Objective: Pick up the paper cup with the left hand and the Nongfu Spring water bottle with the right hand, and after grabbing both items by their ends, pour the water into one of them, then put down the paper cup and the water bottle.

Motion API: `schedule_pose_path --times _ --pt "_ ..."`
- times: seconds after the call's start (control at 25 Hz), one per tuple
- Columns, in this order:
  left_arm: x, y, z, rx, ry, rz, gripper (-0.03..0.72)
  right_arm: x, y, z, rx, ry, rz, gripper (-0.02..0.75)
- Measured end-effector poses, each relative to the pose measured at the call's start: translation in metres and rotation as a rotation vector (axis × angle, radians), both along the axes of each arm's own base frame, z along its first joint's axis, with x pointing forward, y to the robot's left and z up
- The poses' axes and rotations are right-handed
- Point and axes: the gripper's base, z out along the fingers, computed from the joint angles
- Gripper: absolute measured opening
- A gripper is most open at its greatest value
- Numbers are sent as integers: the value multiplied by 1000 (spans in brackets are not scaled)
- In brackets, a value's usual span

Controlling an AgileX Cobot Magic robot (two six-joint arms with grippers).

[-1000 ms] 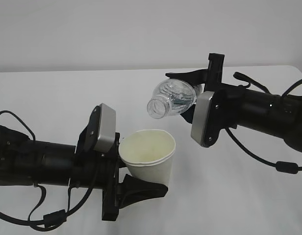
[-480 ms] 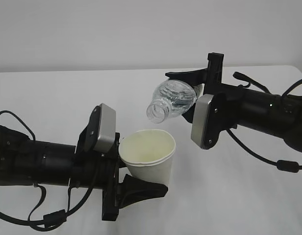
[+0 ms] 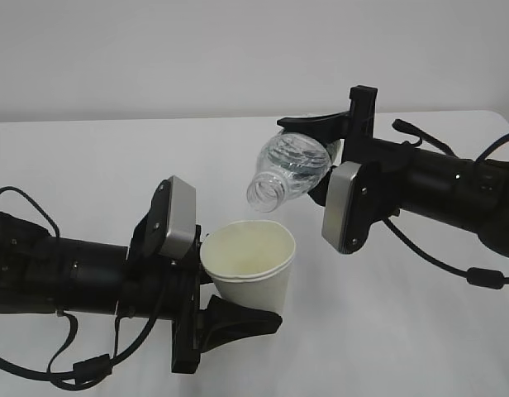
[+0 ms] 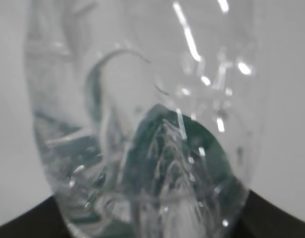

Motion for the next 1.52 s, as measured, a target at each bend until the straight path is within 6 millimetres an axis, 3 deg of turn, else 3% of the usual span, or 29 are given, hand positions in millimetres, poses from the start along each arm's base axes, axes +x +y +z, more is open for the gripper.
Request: schedule_pose_path --times 1.52 --pt "-1 -1 1 -14 -21 -8 437 1 0 4 -50 -138 -4 411"
